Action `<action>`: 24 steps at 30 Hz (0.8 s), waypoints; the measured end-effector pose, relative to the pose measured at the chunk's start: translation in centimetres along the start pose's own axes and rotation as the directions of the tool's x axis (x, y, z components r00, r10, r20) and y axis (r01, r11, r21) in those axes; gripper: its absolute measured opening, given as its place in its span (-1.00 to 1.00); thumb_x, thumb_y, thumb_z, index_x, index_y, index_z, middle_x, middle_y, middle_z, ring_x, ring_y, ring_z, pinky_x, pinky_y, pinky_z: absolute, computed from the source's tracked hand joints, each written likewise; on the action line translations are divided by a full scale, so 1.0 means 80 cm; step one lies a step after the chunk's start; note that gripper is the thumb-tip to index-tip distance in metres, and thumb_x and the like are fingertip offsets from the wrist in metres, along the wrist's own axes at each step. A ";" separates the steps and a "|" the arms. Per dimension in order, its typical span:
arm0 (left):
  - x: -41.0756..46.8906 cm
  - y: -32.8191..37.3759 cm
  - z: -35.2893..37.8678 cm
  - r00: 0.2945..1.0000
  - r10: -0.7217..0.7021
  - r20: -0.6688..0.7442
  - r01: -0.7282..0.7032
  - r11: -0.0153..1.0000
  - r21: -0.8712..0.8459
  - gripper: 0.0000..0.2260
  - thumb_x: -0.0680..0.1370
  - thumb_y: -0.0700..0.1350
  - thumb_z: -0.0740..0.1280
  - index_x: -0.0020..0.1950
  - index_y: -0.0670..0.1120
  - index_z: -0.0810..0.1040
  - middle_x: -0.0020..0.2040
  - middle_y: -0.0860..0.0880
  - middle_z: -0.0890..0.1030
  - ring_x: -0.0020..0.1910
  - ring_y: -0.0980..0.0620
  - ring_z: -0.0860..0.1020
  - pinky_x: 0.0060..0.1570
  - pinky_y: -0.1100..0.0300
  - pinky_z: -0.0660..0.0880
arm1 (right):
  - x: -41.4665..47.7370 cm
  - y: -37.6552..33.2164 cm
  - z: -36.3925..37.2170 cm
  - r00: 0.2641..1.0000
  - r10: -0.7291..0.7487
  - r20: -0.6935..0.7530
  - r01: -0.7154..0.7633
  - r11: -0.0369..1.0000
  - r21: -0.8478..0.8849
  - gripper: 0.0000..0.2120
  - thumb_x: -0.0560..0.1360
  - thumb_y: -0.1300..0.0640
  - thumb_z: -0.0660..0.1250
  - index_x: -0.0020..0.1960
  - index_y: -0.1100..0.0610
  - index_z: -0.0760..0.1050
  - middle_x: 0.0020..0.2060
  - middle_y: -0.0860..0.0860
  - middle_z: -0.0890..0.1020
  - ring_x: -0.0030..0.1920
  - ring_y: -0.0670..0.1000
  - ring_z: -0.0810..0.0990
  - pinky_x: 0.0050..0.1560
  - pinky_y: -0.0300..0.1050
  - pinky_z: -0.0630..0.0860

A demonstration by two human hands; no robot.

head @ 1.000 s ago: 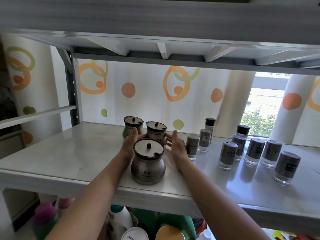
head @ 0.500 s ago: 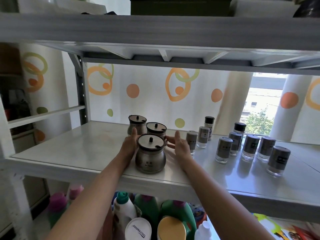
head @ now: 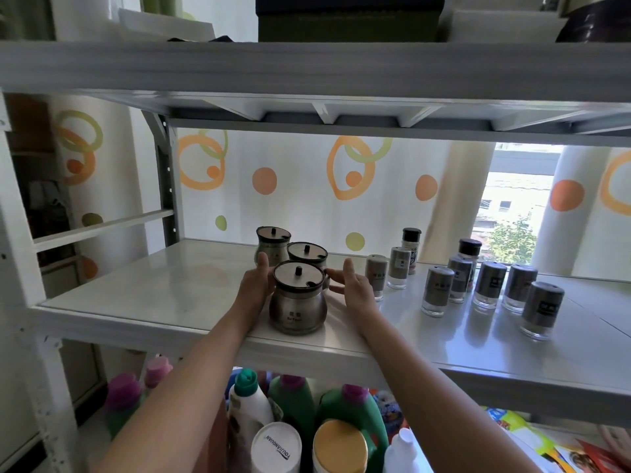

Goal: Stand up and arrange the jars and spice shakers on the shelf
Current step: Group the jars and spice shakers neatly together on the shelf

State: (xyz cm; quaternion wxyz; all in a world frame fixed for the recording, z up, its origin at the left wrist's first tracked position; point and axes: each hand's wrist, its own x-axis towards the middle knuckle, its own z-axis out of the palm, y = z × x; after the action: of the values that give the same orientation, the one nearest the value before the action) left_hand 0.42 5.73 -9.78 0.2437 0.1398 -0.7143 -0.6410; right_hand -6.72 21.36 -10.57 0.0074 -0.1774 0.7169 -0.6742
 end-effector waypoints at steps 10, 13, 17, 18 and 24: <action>-0.018 0.007 0.004 0.999 0.049 -0.009 -0.049 0.997 -0.053 -0.39 0.66 0.08 -0.06 0.11 -0.43 0.51 0.12 -0.46 0.52 -0.27 0.02 0.45 -0.29 0.29 0.32 | -0.015 -0.007 0.000 1.000 0.013 0.010 -0.013 1.000 -0.028 -0.44 0.61 -0.12 -0.04 0.16 0.24 0.57 0.13 0.17 0.63 0.07 0.16 0.63 0.30 0.06 0.43; -0.021 0.008 0.003 0.999 0.043 -0.005 -0.043 0.998 -0.049 -0.39 0.66 0.08 -0.09 0.19 -0.43 0.47 0.22 -0.41 0.50 0.08 -0.18 0.56 -0.23 0.28 0.37 | -0.018 -0.009 0.000 1.000 0.019 0.013 -0.018 0.999 -0.048 -0.43 0.60 -0.14 -0.04 0.16 0.22 0.58 0.13 0.16 0.63 0.07 0.15 0.64 0.29 0.08 0.42; -0.020 0.006 0.000 0.999 0.042 0.018 -0.041 0.998 -0.045 -0.40 0.65 0.12 -0.12 0.16 -0.26 0.58 0.18 -0.26 0.60 0.13 -0.12 0.56 0.06 0.16 0.43 | -0.020 -0.011 0.000 1.000 0.019 0.009 -0.019 0.999 -0.051 -0.44 0.61 -0.12 -0.04 0.14 0.24 0.58 0.11 0.17 0.64 0.06 0.17 0.64 0.29 0.09 0.43; -0.019 0.006 0.000 0.999 0.043 0.021 -0.042 0.998 -0.047 -0.39 0.65 0.13 -0.12 0.16 -0.26 0.58 0.17 -0.25 0.60 0.14 -0.13 0.56 0.06 0.16 0.44 | -0.021 -0.012 0.000 1.000 0.024 0.008 -0.023 0.998 -0.054 -0.44 0.61 -0.12 -0.04 0.14 0.24 0.58 0.11 0.17 0.64 0.06 0.17 0.64 0.29 0.09 0.43; -0.018 0.004 0.000 0.998 0.066 0.012 -0.064 0.995 -0.074 -0.41 0.64 0.13 -0.09 0.10 -0.26 0.58 0.13 -0.23 0.61 0.08 -0.09 0.56 -0.08 0.24 0.47 | -0.024 -0.013 0.000 0.999 0.035 0.004 -0.035 0.999 -0.038 -0.45 0.61 -0.11 -0.02 0.15 0.26 0.57 0.13 0.18 0.63 0.07 0.19 0.63 0.28 0.11 0.44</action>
State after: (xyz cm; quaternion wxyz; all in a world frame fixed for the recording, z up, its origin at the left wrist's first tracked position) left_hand 1.68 6.48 -9.74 0.2641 0.1027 -0.6963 -0.6594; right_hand -4.68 21.86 -9.96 0.0177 -0.1664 0.7325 -0.6599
